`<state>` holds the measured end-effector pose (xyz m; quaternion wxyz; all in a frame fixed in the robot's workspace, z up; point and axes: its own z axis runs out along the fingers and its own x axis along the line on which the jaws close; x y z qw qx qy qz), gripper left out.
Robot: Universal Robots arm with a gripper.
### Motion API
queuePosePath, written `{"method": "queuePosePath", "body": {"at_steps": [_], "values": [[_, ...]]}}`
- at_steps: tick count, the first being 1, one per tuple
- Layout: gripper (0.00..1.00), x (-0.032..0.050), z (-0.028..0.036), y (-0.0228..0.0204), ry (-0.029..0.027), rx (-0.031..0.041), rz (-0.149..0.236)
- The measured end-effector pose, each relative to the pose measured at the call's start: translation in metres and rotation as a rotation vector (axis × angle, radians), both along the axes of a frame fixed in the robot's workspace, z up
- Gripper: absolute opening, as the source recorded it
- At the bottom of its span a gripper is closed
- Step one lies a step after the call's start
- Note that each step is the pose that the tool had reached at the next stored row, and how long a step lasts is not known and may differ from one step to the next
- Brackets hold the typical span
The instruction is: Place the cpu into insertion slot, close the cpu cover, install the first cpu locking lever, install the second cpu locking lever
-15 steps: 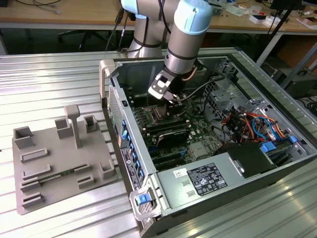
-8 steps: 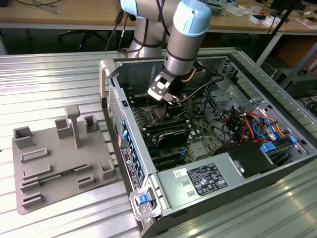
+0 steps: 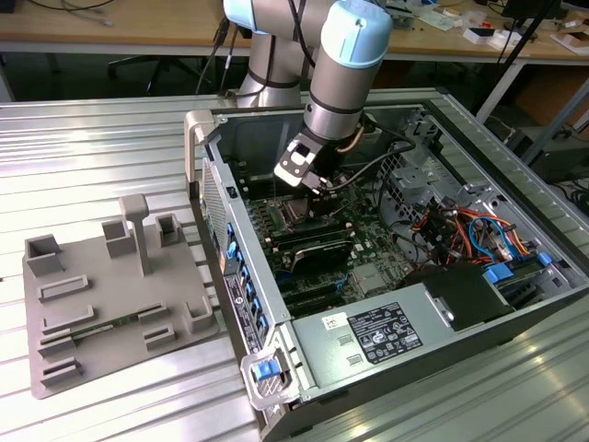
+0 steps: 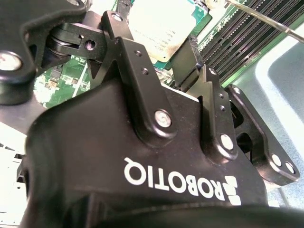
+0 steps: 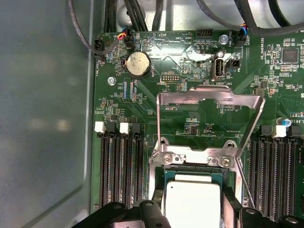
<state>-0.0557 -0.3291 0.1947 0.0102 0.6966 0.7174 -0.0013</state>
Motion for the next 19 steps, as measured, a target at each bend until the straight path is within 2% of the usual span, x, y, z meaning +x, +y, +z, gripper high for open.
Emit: {"method": "queuePosePath", "body": {"at_steps": [6, 19], "values": [[0.55, 0.0, 0.0025, -0.0021, -0.0004, 0.0001, 0.0], [0.55, 0.0001, 0.0028, -0.0014, -0.0002, 0.0004, 0.0]]}}
